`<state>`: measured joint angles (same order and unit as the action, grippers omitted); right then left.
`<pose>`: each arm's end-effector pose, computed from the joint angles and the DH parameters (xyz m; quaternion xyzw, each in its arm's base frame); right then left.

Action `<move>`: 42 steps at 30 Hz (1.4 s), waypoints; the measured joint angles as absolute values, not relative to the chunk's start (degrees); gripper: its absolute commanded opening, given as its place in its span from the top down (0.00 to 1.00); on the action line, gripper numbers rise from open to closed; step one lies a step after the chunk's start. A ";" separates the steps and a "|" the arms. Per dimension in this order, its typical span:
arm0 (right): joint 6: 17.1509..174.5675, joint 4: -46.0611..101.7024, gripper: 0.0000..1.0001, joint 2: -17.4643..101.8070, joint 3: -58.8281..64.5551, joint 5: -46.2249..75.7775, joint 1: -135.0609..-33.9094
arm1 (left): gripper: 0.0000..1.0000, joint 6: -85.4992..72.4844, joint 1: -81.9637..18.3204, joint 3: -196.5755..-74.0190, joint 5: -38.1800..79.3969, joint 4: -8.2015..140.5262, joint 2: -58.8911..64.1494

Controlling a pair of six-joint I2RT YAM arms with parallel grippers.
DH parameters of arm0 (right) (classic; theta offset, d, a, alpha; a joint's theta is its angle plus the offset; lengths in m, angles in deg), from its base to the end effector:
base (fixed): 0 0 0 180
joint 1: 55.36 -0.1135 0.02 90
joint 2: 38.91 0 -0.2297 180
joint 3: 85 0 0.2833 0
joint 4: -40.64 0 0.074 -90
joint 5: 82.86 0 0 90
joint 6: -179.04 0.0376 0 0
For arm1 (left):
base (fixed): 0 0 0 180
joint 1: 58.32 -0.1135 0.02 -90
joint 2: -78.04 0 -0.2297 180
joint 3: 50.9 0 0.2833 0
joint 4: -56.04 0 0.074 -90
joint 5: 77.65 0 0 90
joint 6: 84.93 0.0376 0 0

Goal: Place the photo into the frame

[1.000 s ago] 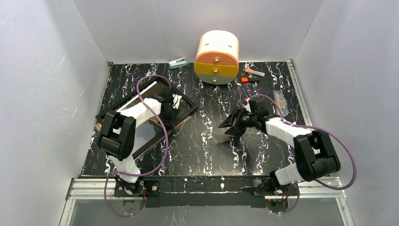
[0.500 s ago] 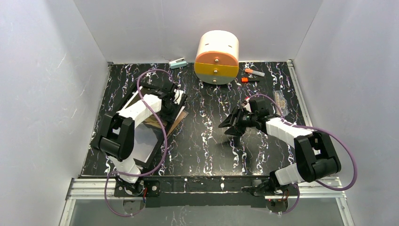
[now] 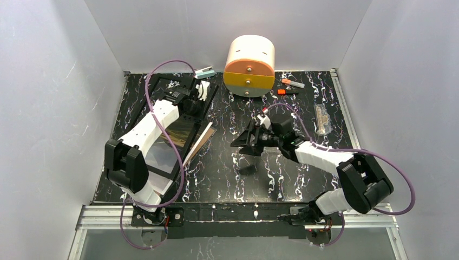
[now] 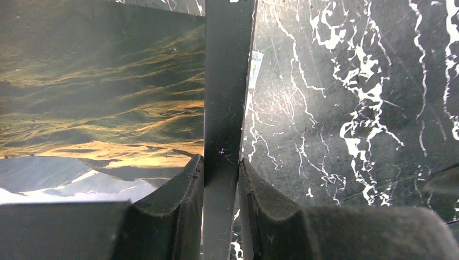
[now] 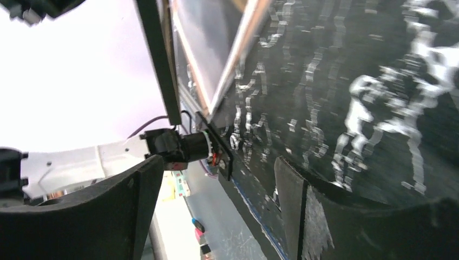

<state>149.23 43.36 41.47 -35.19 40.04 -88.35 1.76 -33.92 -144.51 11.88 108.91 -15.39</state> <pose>0.2563 0.1908 0.1466 0.0511 0.8328 0.5263 0.1640 0.3505 -0.1586 0.2549 0.1721 0.9317 -0.0728 0.3115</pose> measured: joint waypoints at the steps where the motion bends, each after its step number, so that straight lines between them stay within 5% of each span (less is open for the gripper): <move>1: 149.80 45.34 0.14 41.49 -35.19 39.67 -89.68 | 1.00 1.43 -33.92 -145.23 11.75 109.32 -15.39; 12: 153.34 68.88 0.13 55.13 -26.10 32.78 -106.60 | 1.00 -3.55 -33.92 -153.12 10.85 113.81 -15.39; 27: 157.86 86.30 0.29 68.18 -17.35 28.11 -109.77 | 1.00 -9.15 -33.92 -155.20 15.75 116.32 -11.83; 42: 163.61 94.13 0.76 62.52 -22.38 24.98 -110.47 | 1.00 -16.66 -33.92 -156.49 22.50 116.41 -6.69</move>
<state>163.61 94.13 62.52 -22.38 24.98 -110.47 -16.66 -33.92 -156.49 22.50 116.41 -6.69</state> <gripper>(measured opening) 0.381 0.218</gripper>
